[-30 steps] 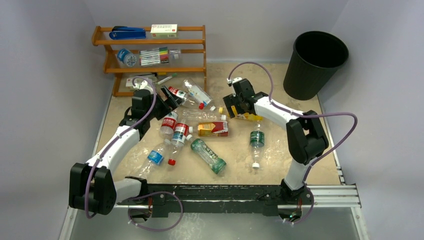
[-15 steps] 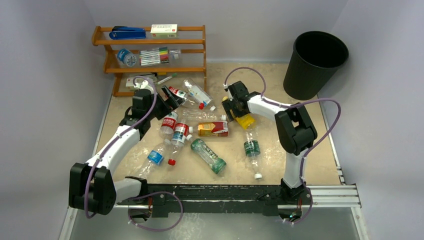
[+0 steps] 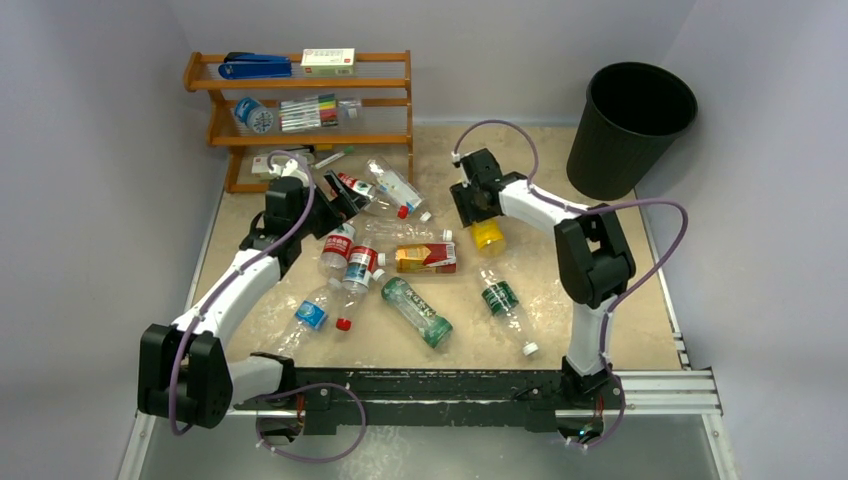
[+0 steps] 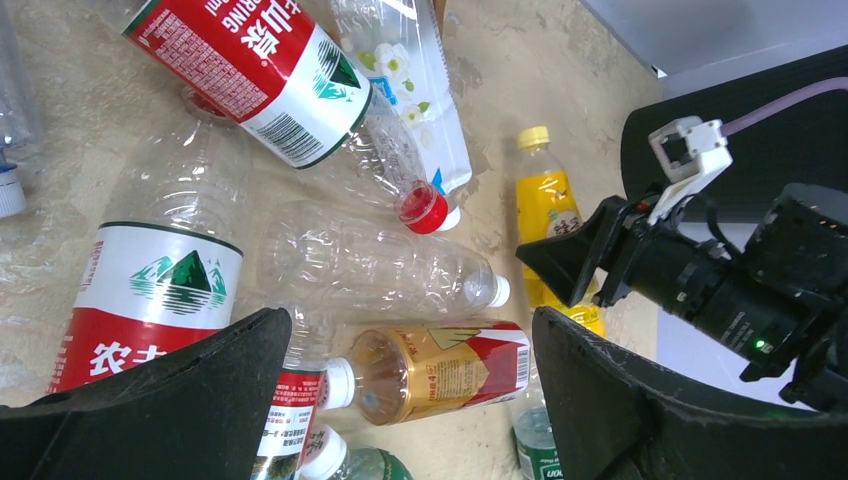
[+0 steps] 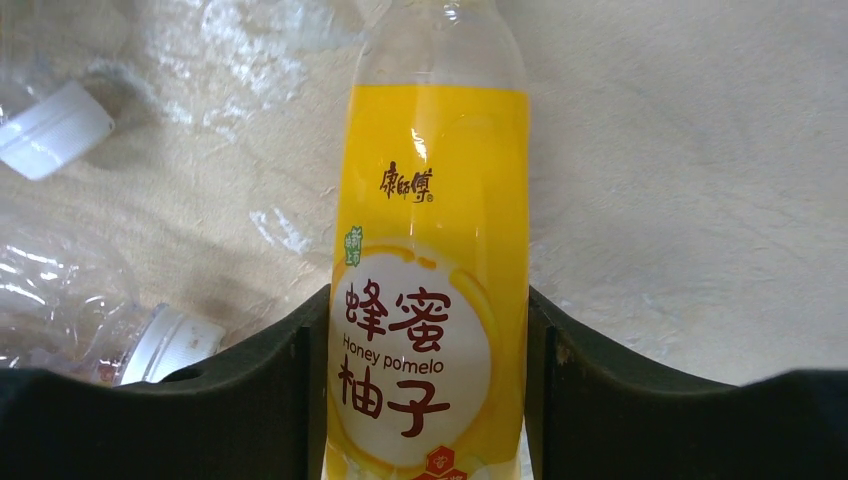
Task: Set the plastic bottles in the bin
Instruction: Pick up the plastic bottle at the center of the board.
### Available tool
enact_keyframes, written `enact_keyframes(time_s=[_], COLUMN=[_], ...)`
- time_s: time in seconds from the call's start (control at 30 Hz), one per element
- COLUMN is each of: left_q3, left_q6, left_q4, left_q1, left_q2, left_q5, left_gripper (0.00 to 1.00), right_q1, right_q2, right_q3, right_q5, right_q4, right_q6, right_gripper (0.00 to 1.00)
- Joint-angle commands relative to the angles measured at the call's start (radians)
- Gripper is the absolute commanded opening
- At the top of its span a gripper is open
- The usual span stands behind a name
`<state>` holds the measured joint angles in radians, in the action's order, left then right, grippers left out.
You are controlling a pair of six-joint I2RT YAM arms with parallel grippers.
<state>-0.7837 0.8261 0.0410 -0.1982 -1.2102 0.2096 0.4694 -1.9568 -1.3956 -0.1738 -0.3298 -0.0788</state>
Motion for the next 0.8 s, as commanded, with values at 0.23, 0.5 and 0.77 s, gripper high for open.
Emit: enact_keyframes(time_s=[0.23,0.5,0.77], left_q3=[-0.060,-0.066,-0.060], left_q6=[-0.022,-0.020,-0.018], left_q4=[-0.036,-0.021,-0.017], left_q1=[-0.004,-0.004,-0.004], left_q2=[-0.018,-0.006,0.010], left_q5=[0.010,0.011,0.013], left_gripper=[0.91,0.91,0.91], right_q1=[-0.141,-0.219,-0.305], right_q2=[0.131,0.202,0.184], right_q3=[-0.188,-0.388,-0.627], right_q5=[0.078,0.071,0.071], right_q4=[-0.062,-0.099,-0.128], right_q6=[-0.053,-0.059,-0.075], right_gripper=[0.44,0.44,0.44])
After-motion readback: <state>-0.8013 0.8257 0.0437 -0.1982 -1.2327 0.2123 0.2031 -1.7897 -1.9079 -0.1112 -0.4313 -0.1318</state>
